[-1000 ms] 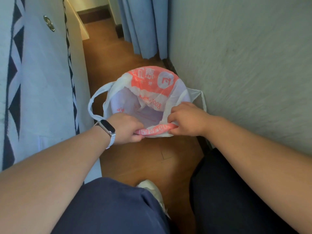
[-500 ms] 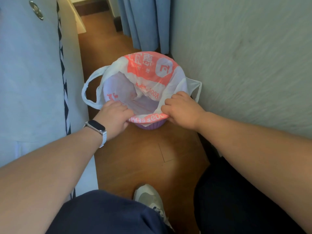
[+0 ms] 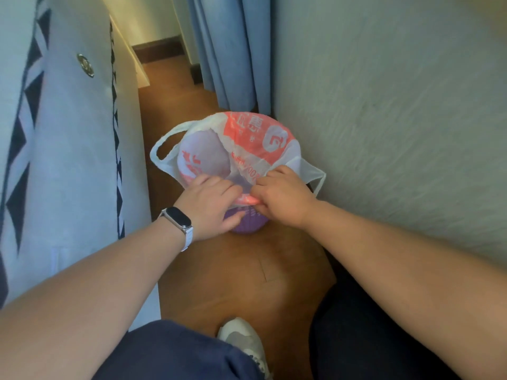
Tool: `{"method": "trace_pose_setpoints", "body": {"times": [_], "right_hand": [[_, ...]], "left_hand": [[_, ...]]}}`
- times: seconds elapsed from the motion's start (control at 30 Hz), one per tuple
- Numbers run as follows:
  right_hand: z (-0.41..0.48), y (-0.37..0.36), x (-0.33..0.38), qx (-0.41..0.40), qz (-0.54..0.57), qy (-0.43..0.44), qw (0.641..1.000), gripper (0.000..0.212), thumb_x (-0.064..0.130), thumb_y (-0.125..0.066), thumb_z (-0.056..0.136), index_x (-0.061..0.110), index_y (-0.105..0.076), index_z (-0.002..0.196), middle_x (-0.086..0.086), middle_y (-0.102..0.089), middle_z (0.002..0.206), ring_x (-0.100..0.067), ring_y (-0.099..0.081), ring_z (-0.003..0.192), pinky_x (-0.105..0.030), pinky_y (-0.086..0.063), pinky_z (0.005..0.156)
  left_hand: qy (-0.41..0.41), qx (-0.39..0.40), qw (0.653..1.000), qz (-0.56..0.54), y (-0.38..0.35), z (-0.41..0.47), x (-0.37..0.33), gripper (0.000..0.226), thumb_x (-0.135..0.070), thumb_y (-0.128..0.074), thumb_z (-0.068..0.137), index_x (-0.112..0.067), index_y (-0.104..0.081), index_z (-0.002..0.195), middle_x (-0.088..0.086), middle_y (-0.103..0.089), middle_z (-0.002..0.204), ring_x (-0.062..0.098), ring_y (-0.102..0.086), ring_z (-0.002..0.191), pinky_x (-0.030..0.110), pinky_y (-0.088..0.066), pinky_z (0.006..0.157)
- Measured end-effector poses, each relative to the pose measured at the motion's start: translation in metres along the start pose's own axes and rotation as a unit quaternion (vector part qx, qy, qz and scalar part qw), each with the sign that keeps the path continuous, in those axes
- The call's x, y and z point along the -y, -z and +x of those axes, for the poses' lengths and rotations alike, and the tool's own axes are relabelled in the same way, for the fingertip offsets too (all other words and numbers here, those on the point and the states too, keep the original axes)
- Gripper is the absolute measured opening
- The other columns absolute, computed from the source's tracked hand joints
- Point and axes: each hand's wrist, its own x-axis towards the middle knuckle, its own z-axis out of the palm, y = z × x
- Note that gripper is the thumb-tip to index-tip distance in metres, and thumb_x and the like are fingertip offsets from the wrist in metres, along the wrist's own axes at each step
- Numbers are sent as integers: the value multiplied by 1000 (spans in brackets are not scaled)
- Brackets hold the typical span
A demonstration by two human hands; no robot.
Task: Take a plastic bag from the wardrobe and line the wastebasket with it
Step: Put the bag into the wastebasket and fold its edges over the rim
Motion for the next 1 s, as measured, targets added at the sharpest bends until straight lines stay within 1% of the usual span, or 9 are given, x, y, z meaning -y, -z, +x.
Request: {"method": "trace_pose_setpoints", "body": {"times": [0.03,0.13,0.27,0.37,0.5,0.6,0.73,0.83,1.0], "right_hand": [[1,0,1,-24,9,-6,1000,25,36,-51,80,16,-63,73,-4,-63,68,-29,-60,68,-37,-39,73],[4,1,2,-63,37,-17,997,18,30,-71,78,16,-63,71,-3,-62,67,-29,-60,66,-37,-43,72],[8,4,3,-79,73,-28,994,25,37,-58,85,15,-62,73,-4,-63,69,-30,-61,67,-39,-45,71],[14,9,-2,-97,115,-58,987,27,41,-60,83,14,-62,88,-7,-66,83,-33,-61,80,-40,-42,73],[26,21,-8,-139,180,-72,971,38,49,-55,87,16,-63,104,-5,-68,96,-30,-62,92,-40,-45,79],[33,29,-10,-171,242,-96,950,46,53,-51,89,19,-63,118,-2,-68,106,-24,-61,100,-42,-47,88],[44,37,-13,-227,315,-130,912,42,48,-50,88,15,-65,109,0,-67,102,-21,-60,94,-44,-47,85],[56,41,-12,-273,323,-150,894,36,45,-53,88,16,-65,105,0,-65,99,-21,-59,92,-46,-48,84],[73,55,-2,-355,315,-182,861,31,43,-56,88,15,-65,97,1,-60,99,-21,-57,94,-48,-45,86]], "left_hand": [[-5,-14,1000,6,2,3,-1,38,-47,-56,84,-18,-65,108,0,-70,100,25,-64,93,36,-45,86],[0,-32,999,-2,8,10,-1,21,-32,-65,83,-18,-66,99,1,-70,89,27,-65,84,35,-46,80],[-6,-10,1000,-22,14,20,6,9,-10,-67,79,-14,-64,86,5,-63,79,31,-61,75,39,-46,72],[-3,-7,1000,-29,26,31,23,13,-2,-66,76,-11,-58,79,8,-58,74,33,-57,71,40,-41,68],[29,-4,999,-42,44,45,49,4,-16,-51,84,-15,-54,82,6,-59,81,34,-56,83,42,-39,76],[63,-5,992,-111,58,52,63,28,-34,-34,87,-16,-55,85,5,-61,88,33,-55,90,51,-45,80],[80,-27,983,-164,80,56,64,22,-35,-33,87,-21,-44,74,-3,-48,71,28,-51,75,44,-43,67],[100,-57,976,-186,95,56,63,26,-30,-38,86,-10,-52,76,2,-52,71,24,-48,71,39,-38,63],[108,-105,967,-203,117,59,73,14,-19,-44,83,-13,-54,76,0,-52,68,20,-49,66,38,-40,59]]}}
